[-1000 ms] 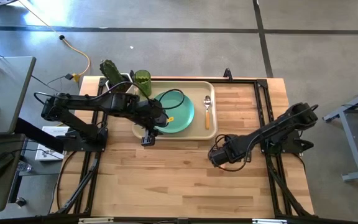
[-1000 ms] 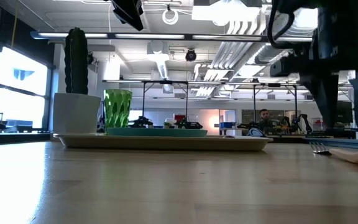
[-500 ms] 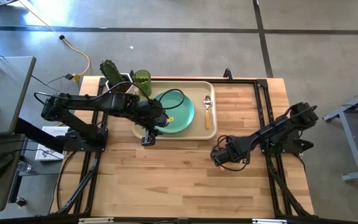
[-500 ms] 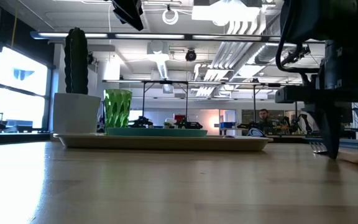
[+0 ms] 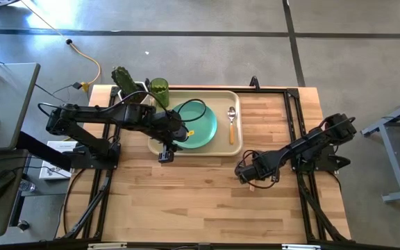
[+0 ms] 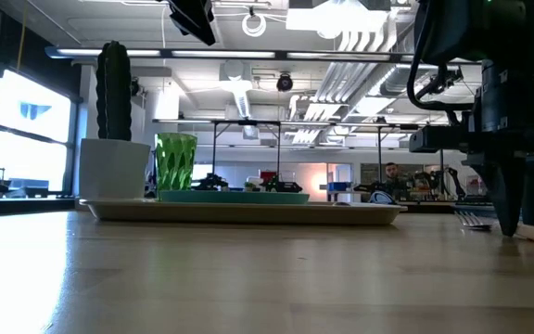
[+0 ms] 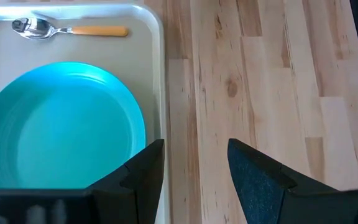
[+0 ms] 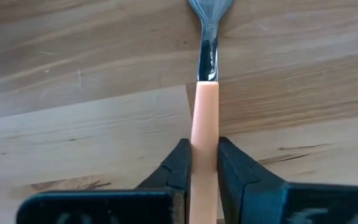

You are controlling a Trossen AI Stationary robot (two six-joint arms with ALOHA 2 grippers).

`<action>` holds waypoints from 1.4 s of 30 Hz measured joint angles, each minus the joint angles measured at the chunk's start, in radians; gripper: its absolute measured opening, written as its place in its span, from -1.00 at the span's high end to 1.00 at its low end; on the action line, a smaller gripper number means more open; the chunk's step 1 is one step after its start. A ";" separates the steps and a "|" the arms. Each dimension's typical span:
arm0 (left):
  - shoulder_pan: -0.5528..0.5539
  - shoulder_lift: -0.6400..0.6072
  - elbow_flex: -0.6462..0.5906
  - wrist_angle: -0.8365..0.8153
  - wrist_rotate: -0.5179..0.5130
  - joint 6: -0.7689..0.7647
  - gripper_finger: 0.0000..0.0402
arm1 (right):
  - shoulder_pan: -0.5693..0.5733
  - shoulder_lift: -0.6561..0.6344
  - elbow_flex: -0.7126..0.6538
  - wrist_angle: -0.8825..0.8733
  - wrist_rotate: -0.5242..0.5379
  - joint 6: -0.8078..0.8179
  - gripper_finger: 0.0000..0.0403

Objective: Pick and place plate/cup/fork/spoon on tray
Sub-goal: Put the light pink fork on the white serving tray

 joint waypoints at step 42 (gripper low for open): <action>0.102 0.000 0.000 0.000 -0.099 0.016 0.17 | -0.314 -0.017 0.363 -0.052 0.369 -0.575 0.86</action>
